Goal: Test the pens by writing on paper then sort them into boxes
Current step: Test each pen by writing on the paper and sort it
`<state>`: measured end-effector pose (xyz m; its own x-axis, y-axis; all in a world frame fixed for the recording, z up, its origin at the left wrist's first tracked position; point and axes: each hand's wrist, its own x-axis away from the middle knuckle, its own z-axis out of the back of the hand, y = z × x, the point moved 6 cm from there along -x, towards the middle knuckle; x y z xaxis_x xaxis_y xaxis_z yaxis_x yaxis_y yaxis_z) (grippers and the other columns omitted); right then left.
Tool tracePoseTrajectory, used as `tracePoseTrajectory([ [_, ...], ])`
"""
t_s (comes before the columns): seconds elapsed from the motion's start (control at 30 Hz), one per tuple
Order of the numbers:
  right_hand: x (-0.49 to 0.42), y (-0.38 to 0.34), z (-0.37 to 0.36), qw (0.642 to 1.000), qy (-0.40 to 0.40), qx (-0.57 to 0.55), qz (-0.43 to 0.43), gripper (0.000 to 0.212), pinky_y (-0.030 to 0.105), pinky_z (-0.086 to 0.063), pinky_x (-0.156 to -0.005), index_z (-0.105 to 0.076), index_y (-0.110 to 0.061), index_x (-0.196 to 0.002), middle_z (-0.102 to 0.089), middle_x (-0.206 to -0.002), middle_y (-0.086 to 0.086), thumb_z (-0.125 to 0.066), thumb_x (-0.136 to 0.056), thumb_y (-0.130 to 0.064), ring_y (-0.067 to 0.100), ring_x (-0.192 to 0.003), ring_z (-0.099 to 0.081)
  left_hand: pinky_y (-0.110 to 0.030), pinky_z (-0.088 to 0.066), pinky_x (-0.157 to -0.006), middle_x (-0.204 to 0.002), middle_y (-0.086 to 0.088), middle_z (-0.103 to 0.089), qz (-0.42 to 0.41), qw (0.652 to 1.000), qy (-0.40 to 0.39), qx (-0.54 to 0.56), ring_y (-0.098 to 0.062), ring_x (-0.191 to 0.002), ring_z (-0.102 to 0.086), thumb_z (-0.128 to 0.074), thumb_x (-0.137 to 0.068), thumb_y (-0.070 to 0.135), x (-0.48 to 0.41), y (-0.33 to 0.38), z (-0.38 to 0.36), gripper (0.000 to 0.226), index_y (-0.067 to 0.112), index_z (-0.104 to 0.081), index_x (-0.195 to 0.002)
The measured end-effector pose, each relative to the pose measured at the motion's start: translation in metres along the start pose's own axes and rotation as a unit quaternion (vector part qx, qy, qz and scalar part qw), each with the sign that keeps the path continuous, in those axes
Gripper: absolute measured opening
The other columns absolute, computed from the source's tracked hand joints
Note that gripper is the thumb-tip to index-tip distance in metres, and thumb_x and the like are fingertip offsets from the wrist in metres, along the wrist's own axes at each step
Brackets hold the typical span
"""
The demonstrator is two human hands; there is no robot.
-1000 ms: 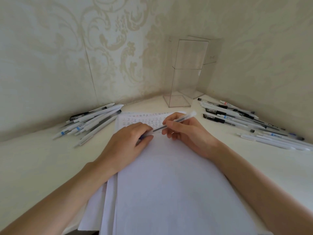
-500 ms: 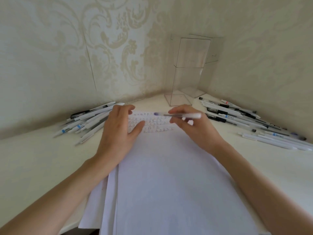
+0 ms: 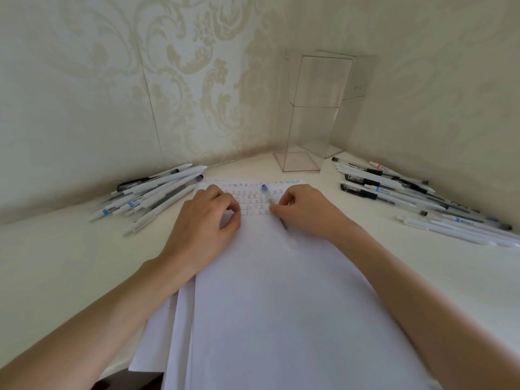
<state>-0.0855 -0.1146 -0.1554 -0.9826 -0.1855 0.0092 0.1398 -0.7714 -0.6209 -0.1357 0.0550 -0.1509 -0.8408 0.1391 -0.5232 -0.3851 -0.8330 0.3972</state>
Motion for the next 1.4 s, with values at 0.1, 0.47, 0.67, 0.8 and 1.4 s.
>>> tracePoseTrajectory([
  [0.1,0.001,0.003,0.005,0.998,-0.011,-0.06,-0.018,0.029,0.023,-0.032,-0.051,-0.061,0.008,-0.079,-0.052,-0.063,0.006,-0.06,-0.083,-0.021,0.016,-0.057,-0.044,-0.037,-0.044,-0.073,-0.084,0.007,-0.054,0.003,1.0,-0.002,0.01,-0.019,-0.085,-0.054,-0.049,-0.083,0.038,0.0,0.001,0.0,0.027,0.016,-0.065,-0.084],
  [0.47,0.013,-0.013,-0.006,0.88,-0.126,-0.45,0.079,0.005,0.026,-0.033,-0.063,-0.057,-0.015,-0.082,-0.067,-0.076,0.007,-0.059,-0.087,-0.016,0.015,-0.069,-0.053,-0.035,-0.048,-0.071,-0.08,0.01,-0.064,-0.011,0.99,-0.041,0.136,-0.009,-0.078,-0.059,-0.049,-0.09,0.041,0.004,0.011,-0.001,0.026,0.017,-0.06,-0.093],
  [0.67,0.019,-0.019,-0.012,0.864,-0.13,-0.467,0.135,0.006,0.024,-0.037,-0.059,-0.058,-0.009,-0.084,-0.062,-0.068,0.007,-0.055,-0.084,-0.014,0.017,-0.067,-0.053,-0.028,-0.038,-0.058,-0.07,0.006,-0.052,-0.056,0.992,-0.076,0.081,-0.013,-0.063,-0.047,-0.032,-0.095,0.036,0.006,0.022,-0.006,0.029,0.013,-0.05,-0.092],
  [0.8,0.021,-0.023,-0.012,0.838,-0.15,-0.504,0.149,0.017,0.021,-0.042,-0.059,-0.061,-0.005,-0.08,-0.058,-0.063,0.004,-0.045,-0.086,-0.009,0.013,-0.06,-0.052,-0.024,-0.03,-0.045,-0.049,0.005,-0.039,-0.068,0.993,-0.07,0.066,-0.016,-0.048,-0.042,-0.032,-0.092,0.045,0.007,0.027,-0.003,0.026,0.024,-0.041,-0.079],
  [1.4,0.003,0.015,0.027,0.95,0.071,-0.293,0.074,0.012,0.02,-0.04,-0.051,-0.057,-0.011,-0.078,-0.067,-0.061,0.001,-0.066,-0.087,-0.014,0.008,-0.055,-0.053,-0.024,-0.028,-0.072,-0.082,0.014,-0.034,-0.138,0.964,-0.211,-0.083,-0.007,-0.08,-0.035,-0.016,-0.079,0.073,0.001,0.037,-0.024,0.063,0.046,-0.031,-0.134],
])
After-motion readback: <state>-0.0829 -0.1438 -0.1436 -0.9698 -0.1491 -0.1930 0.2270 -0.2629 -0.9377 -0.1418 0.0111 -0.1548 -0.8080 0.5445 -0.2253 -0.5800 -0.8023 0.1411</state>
